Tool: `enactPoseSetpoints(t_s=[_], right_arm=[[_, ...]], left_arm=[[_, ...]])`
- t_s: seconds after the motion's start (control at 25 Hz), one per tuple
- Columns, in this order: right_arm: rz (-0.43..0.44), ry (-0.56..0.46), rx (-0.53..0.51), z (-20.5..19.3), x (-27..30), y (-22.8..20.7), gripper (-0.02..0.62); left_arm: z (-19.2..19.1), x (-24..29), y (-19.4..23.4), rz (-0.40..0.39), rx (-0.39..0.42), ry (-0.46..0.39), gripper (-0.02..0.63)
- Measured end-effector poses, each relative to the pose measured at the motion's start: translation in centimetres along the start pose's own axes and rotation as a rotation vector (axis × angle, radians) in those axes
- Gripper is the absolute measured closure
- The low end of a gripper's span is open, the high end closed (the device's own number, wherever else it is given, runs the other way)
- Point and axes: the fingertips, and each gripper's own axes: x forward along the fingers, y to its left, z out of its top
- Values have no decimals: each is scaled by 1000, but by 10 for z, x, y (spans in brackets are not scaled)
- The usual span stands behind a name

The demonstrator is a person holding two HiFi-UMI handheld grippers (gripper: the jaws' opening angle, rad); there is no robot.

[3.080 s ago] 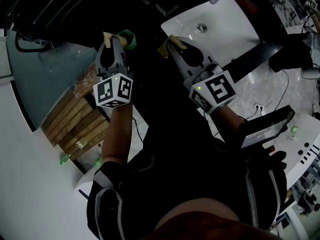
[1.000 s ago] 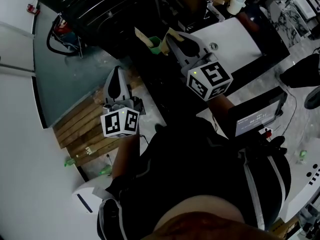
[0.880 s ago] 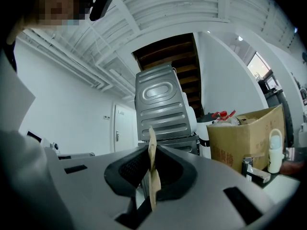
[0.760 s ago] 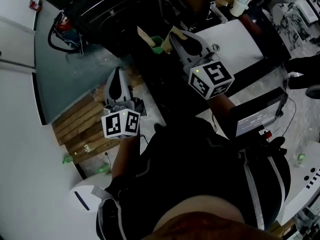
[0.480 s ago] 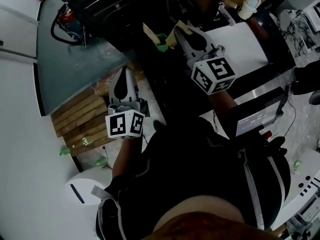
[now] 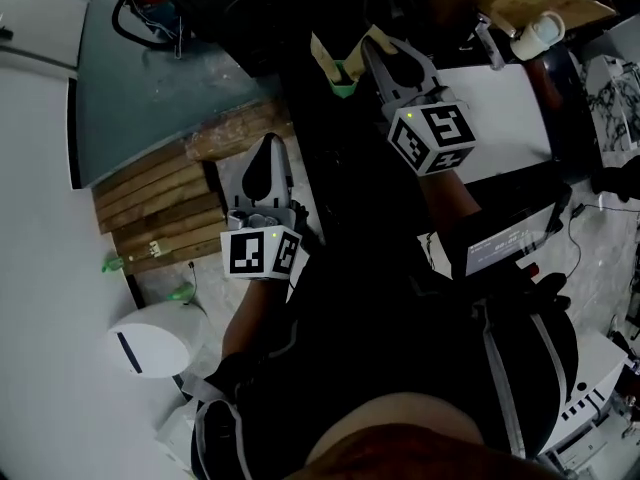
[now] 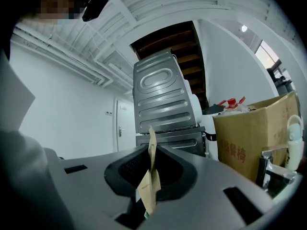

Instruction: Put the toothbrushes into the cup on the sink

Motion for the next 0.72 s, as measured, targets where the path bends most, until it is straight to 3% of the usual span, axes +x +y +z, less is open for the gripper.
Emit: enactPoseSetpoints(t_s=[0.2, 0.72], right_arm=[[14, 29, 4, -18, 16, -11, 549], [42, 117, 28, -67, 32, -20, 548]], left_arm=[[-7, 3, -2, 43, -25, 12, 600], [-34, 9, -1, 56, -21, 79, 600]])
